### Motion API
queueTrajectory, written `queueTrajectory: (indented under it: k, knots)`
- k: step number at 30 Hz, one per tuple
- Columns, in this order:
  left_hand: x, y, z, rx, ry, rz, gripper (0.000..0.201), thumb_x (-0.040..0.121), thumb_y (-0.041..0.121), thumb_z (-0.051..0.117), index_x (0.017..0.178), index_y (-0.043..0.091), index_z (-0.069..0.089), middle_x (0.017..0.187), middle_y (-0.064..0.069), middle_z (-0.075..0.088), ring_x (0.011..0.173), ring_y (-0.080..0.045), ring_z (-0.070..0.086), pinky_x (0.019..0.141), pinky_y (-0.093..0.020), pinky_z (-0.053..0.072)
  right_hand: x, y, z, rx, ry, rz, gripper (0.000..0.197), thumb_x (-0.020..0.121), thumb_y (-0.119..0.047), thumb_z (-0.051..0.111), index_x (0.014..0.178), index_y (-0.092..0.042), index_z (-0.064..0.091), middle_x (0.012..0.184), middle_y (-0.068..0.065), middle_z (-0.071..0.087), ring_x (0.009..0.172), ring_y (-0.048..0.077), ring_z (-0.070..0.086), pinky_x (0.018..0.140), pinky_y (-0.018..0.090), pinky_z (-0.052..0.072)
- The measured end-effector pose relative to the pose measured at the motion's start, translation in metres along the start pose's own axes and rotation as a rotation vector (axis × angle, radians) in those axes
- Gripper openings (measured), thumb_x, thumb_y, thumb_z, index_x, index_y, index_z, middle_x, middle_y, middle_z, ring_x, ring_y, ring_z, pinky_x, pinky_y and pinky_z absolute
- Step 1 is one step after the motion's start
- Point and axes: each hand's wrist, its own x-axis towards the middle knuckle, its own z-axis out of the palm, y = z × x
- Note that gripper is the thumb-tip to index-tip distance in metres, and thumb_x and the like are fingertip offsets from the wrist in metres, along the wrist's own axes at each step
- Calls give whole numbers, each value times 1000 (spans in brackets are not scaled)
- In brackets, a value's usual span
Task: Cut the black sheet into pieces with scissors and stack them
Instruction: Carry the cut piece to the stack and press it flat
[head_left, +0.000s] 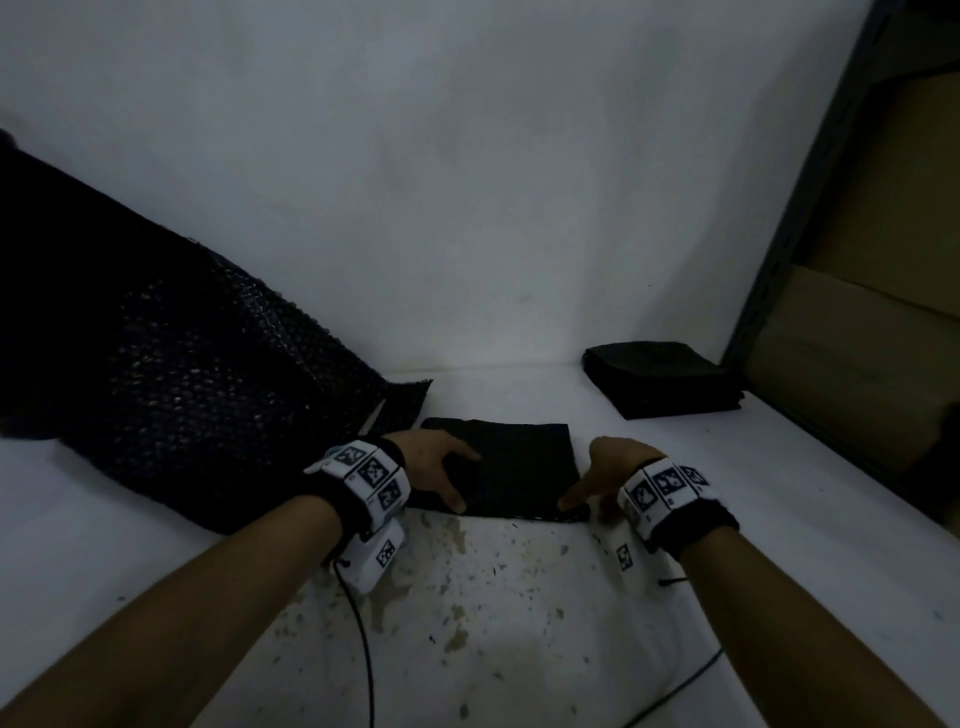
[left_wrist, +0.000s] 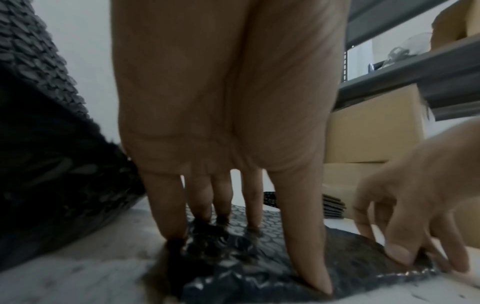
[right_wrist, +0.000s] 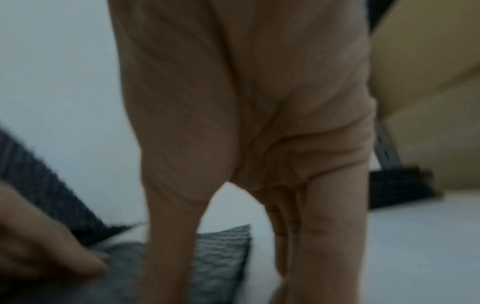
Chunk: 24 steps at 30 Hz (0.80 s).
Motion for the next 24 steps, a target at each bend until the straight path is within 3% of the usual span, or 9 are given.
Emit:
queueTrajectory:
  k: [3, 6, 10, 13, 16, 18, 20, 22, 24]
  knots:
    - [0, 4, -1, 1, 8, -4, 86, 77, 44, 82, 151, 34, 38, 160, 1, 28, 146, -22, 27, 116, -31, 27, 0, -7, 3, 216, -15, 6, 54, 74, -50, 83, 101, -12, 56, 94, 5, 65, 85, 20, 66, 59, 27, 54]
    - [-2, 4, -1, -6, 17, -8, 85, 77, 43, 82, 150, 33, 39, 159, 0, 29, 146, -22, 28, 115, -31, 29, 1, -10, 3, 211, 4, 15, 56, 74, -59, 79, 97, -13, 56, 84, 1, 61, 87, 19, 63, 65, 27, 50]
    - [-5, 6, -1, -33, 16, -14, 85, 77, 41, 83, 150, 32, 40, 159, 0, 31, 145, -22, 30, 114, -31, 31, -2, -8, 1, 301, -17, 34, 57, 77, -53, 80, 106, -11, 55, 95, 4, 62, 81, 19, 58, 63, 28, 47]
    - [-6, 7, 0, -39, 24, -24, 85, 77, 41, 82, 150, 32, 39, 159, -1, 30, 144, -23, 30, 115, -30, 31, 2, -5, 3, 502, -36, -18, 41, 82, -39, 80, 105, -8, 65, 94, 9, 68, 79, 21, 62, 66, 30, 52]
    - [-3, 6, 3, -55, 54, -44, 85, 80, 43, 80, 152, 30, 37, 159, -2, 31, 143, -22, 32, 115, -28, 32, 2, -2, 2, 948, -64, -85, 27, 89, -18, 72, 114, -11, 65, 117, 14, 68, 105, 28, 65, 86, 41, 59]
    - [-1, 11, 0, -71, 84, -68, 87, 83, 47, 75, 154, 22, 31, 158, -5, 33, 142, -22, 35, 113, -27, 34, -4, 0, -8, 1271, -83, -193, 24, 94, -6, 62, 118, -8, 64, 119, 18, 68, 107, 33, 65, 83, 45, 60]
    - [1, 20, -8, -106, 116, -106, 85, 89, 57, 64, 152, 11, 30, 155, -11, 37, 138, -25, 40, 105, -28, 40, -5, 6, -23, 1426, -57, -286, 26, 95, -2, 56, 119, -6, 63, 116, 20, 69, 108, 36, 65, 84, 50, 59]
    - [7, 30, -20, -219, 156, -132, 85, 90, 67, 53, 145, 3, 39, 143, -16, 48, 125, -29, 51, 84, -29, 48, -2, 16, -40, 1496, 0, -342, 28, 94, -2, 54, 121, -3, 62, 118, 23, 69, 111, 38, 65, 89, 52, 57]
    - [19, 42, -31, -520, 157, -150, 94, 83, 72, 57, 143, 2, 41, 128, -12, 53, 109, -29, 61, 78, -33, 56, 3, 28, -56, 1561, 54, -369, 29, 94, -4, 54, 122, -3, 62, 117, 22, 70, 109, 37, 67, 90, 50, 57]
